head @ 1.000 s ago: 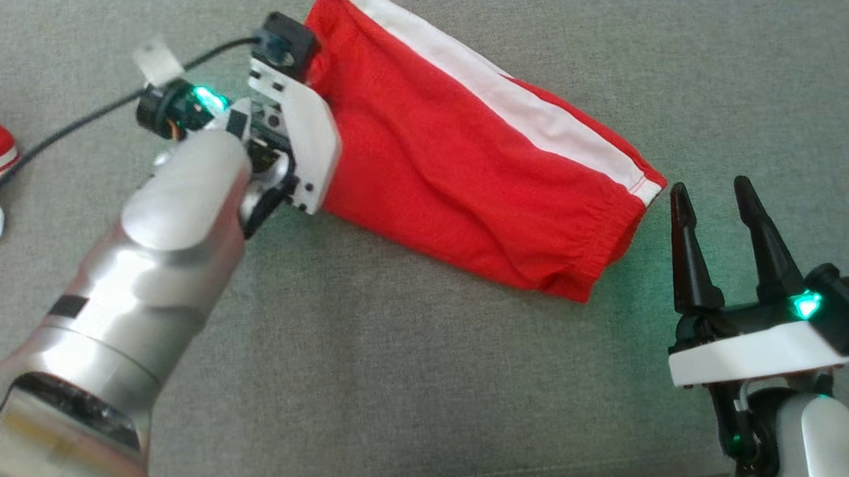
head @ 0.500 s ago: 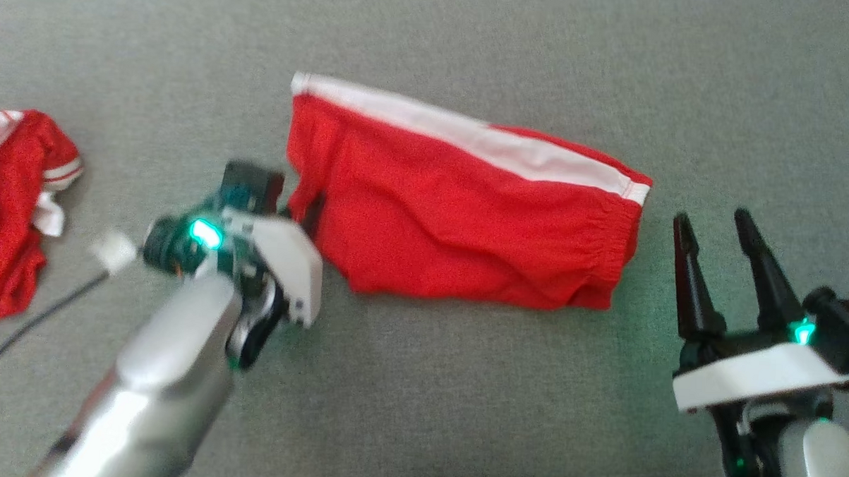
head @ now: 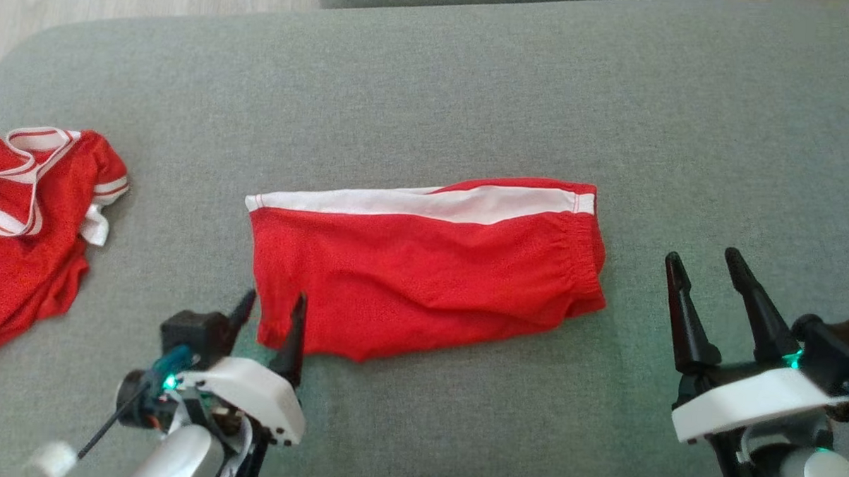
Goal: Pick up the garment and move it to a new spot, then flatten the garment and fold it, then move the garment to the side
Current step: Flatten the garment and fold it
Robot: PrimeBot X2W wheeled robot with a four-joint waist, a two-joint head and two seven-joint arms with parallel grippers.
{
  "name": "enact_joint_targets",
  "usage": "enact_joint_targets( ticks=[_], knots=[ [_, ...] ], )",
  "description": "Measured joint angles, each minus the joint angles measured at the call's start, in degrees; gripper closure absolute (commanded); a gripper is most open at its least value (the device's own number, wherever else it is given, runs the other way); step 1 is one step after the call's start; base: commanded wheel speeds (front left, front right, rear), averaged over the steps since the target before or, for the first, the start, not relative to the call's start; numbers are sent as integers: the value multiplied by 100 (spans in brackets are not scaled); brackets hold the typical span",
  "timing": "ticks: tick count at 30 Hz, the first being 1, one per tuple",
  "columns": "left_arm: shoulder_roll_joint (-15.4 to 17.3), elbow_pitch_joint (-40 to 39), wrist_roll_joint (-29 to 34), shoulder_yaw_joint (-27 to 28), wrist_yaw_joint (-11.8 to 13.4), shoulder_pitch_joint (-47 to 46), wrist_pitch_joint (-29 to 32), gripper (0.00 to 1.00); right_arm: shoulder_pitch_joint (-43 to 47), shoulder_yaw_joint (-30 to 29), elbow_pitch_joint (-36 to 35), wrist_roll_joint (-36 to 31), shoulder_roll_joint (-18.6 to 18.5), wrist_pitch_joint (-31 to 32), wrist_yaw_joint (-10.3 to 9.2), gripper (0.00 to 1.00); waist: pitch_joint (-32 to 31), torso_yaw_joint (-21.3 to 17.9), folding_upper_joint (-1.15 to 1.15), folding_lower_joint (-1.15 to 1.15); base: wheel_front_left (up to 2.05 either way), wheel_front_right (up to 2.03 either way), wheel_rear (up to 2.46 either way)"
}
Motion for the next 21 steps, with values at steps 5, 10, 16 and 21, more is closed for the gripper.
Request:
enact_joint_targets(
  ticks=[5, 10, 16, 21],
  knots=[
    [-16, -268, 321, 259, 189, 161, -1221, 0, 0, -5, -241, -163, 0, 176, 0, 0, -108, 50, 0, 0, 0, 0, 0],
    [-5, -438, 680, 617, 334, 260, -2107, 0, 15, -58, -524, -353, 0, 371, 0, 0, -223, 164, 0, 0, 0, 0, 0],
    [62, -723, 1096, 1020, 448, 358, -2208, 0, 199, -132, -727, -502, 0, 505, 0, 0, -357, 252, 0, 0, 0, 0, 0],
    [146, -732, 1190, 1044, 490, 727, -2205, 0, 231, -176, -832, -502, 1, 627, 0, 0, -385, 280, 0, 0, 0, 0, 0]
  ],
)
